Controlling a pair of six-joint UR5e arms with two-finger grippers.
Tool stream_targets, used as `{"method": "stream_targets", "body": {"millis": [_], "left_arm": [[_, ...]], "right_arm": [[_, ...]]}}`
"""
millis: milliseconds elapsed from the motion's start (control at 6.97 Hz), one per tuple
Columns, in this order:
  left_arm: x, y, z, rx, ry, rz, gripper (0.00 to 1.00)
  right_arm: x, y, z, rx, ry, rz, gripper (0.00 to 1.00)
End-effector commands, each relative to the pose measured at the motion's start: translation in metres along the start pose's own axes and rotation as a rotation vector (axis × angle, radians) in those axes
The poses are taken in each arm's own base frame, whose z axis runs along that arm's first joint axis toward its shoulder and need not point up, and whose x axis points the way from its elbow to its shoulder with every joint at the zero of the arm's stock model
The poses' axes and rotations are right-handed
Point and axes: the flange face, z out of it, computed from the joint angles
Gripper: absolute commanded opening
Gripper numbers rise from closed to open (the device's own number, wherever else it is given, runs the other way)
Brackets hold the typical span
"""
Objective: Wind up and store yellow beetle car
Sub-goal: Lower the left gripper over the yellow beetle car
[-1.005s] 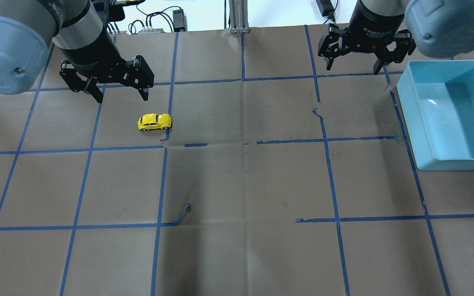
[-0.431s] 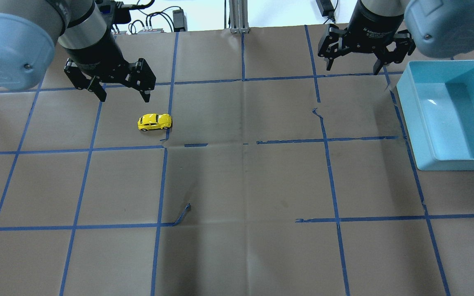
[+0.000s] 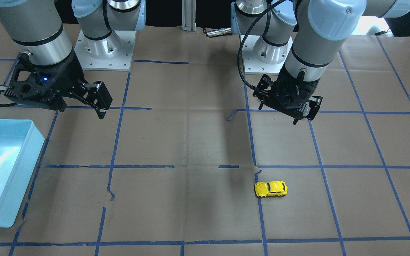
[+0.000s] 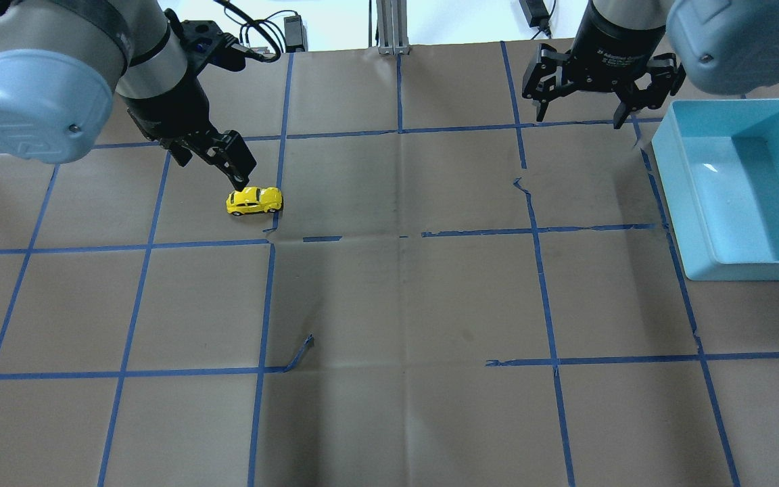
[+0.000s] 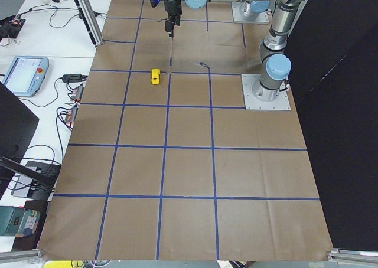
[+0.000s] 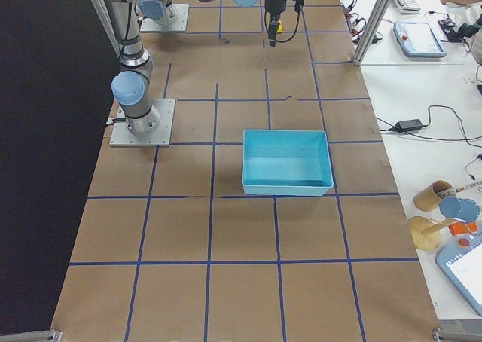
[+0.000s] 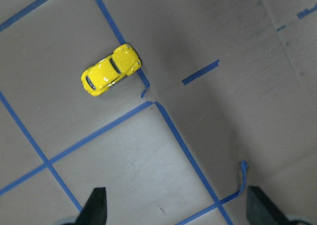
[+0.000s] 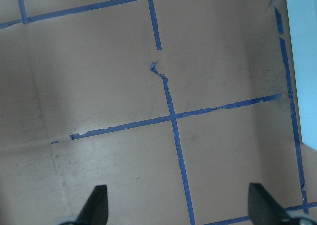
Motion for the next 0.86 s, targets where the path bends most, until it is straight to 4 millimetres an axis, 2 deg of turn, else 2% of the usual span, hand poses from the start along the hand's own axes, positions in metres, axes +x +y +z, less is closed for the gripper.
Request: {"method": "stream_targets", "body": {"millis": [0, 144, 574, 718], "left_arm": [[-0.018, -0.019, 0.032, 0.012, -0.026, 0.443, 0.99], [-0.024, -0.028, 0.057, -0.020, 0.003, 0.541, 0.98], [-0.059, -0.074, 0.138, 0.014, -0.052, 0.852, 0.96], [-0.071, -0.076, 0.159, 0.008, -0.040, 0.896, 0.96]], "right_arm": [[0.001, 0.011, -0.001, -0.052, 0.008, -0.006, 1.00], [0.001, 0.012, -0.001, -0.059, 0.008, -0.006, 1.00], [-0.001, 0.013, -0.002, -0.056, 0.004, -0.007, 1.00], [-0.002, 0.014, -0.002, -0.056, 0.001, -0.008, 1.00]]}}
